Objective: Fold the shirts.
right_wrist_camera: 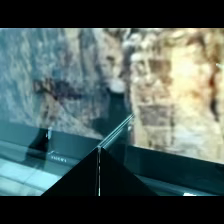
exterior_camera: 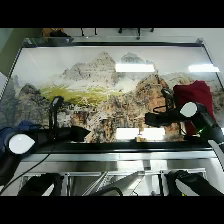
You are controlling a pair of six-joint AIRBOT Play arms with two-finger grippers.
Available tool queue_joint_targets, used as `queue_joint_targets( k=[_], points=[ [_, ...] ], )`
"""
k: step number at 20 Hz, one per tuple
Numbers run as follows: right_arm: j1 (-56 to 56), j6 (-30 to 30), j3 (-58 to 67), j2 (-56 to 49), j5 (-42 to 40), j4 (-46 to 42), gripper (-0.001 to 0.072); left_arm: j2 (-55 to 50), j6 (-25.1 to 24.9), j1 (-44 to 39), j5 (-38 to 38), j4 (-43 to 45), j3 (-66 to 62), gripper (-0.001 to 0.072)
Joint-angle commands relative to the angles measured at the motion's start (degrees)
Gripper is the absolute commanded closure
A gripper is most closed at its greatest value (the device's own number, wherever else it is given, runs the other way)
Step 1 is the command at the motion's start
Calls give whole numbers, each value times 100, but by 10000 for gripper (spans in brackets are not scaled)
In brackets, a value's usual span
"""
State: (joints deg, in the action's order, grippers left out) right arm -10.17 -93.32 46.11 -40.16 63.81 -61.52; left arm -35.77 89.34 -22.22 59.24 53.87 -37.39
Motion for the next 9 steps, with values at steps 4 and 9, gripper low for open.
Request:
queue_joint_targets(
  k=[4,9],
  points=[
    [-295,37,-214,48,-39,28,690,1158,540,-214,-358,11,927,692],
    [-295,37,-214,48,-39,28,690,1521,702,-212,-378,11,925,691]
  ],
)
